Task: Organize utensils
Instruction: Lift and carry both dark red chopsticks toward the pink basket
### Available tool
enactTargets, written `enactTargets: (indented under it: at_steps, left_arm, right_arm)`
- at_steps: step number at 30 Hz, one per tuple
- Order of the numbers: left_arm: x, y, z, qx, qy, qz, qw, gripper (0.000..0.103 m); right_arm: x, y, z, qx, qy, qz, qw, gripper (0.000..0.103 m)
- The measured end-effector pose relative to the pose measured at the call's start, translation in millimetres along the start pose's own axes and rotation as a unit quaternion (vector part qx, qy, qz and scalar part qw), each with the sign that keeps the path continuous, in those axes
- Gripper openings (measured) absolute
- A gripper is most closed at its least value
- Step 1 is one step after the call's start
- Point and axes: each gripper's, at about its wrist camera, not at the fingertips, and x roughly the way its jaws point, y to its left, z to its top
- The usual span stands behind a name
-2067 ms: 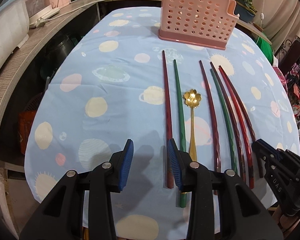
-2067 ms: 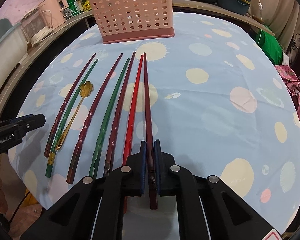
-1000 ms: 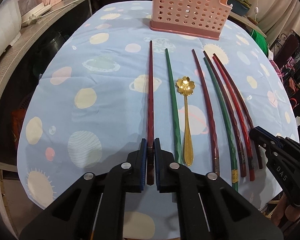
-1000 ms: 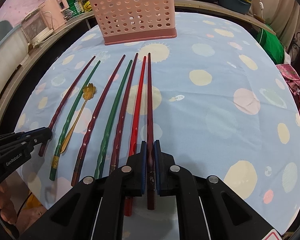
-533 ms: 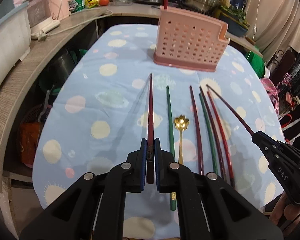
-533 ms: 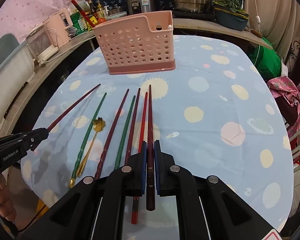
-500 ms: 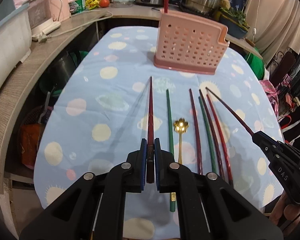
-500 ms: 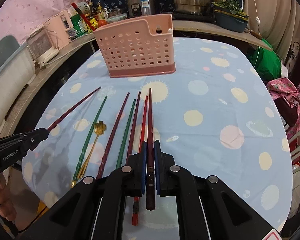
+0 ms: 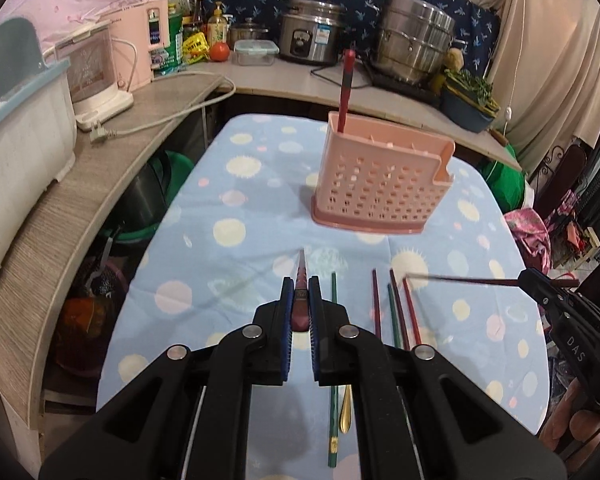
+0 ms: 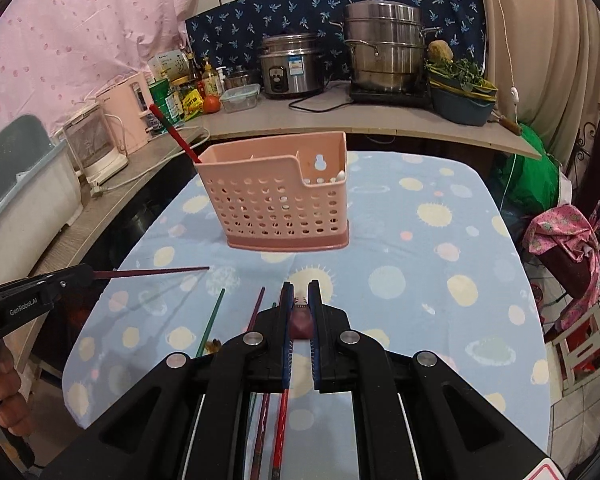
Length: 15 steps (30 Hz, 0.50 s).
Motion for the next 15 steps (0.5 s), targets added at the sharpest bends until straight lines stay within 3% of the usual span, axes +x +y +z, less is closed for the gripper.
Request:
enactTargets:
  at_steps: [15]
  left_arm:
    - [-30, -11, 73, 0.004, -0.073, -0.005, 0.9973, 0.007]
  right_arm:
    - [2, 1, 70, -0.002, -0.052, 0.029, 0.998, 0.007]
